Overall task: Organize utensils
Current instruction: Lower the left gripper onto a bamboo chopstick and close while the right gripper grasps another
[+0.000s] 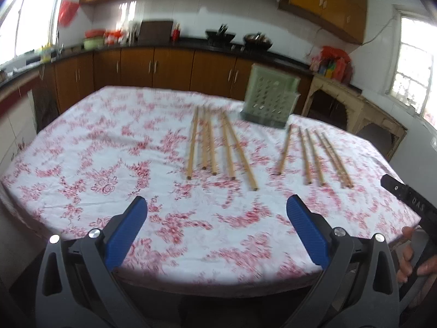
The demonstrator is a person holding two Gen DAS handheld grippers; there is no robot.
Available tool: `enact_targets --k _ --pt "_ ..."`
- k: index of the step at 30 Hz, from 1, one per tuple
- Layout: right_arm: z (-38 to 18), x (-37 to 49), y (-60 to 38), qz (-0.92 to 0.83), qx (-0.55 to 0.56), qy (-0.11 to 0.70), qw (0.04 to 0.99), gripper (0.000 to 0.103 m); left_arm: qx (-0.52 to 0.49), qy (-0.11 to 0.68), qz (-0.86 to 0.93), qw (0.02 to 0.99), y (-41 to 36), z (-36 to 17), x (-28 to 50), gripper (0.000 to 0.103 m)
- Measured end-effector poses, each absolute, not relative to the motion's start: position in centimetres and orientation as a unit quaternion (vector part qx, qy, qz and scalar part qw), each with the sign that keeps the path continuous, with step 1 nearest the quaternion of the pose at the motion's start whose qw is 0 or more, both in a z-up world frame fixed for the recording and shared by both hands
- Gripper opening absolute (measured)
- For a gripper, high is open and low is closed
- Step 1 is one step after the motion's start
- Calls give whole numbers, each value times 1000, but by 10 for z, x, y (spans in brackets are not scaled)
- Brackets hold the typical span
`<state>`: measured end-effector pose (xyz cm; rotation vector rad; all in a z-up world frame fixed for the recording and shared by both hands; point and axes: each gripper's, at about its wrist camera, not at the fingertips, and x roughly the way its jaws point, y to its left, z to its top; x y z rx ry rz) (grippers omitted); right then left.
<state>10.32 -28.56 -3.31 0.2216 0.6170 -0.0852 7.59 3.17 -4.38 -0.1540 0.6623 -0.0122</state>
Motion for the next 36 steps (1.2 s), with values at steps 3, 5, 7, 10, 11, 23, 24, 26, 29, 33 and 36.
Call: enact_targets --k 3,5,7,10,11,23,24,26,29,33,36 --pt "-42 139 -304 -55 126 339 931 93 -66 356 23 932 44 -48 108 99" --pt "-47 163 -311 -67 115 362 922 78 -68 366 32 927 51 -46 127 99" --pt "-53 183 -317 -69 113 383 914 63 -61 381 39 922 57 -45 148 99" --pt "-69 214 -325 -63 131 421 895 47 -32 381 40 923 61 -46 170 99" --pt "-72 219 -326 -64 130 426 893 44 -27 386 44 921 63 -48 180 99" --pt "-90 238 -316 -77 82 440 891 28 -46 463 3 885 65 -88 230 42" --pt "-90 238 -316 -79 79 439 891 27 -41 460 4 887 64 -88 230 39" --pt "-90 237 -315 -87 74 435 893 16 -38 462 6 886 64 -89 233 28" --pt "-91 238 -319 -87 84 432 894 12 -43 464 5 885 67 -89 239 12" --pt "-92 241 -319 -90 90 431 893 12 -41 468 8 883 65 -89 242 15" --pt "-92 238 -317 -89 89 429 894 13 -41 467 4 883 60 -89 236 24"
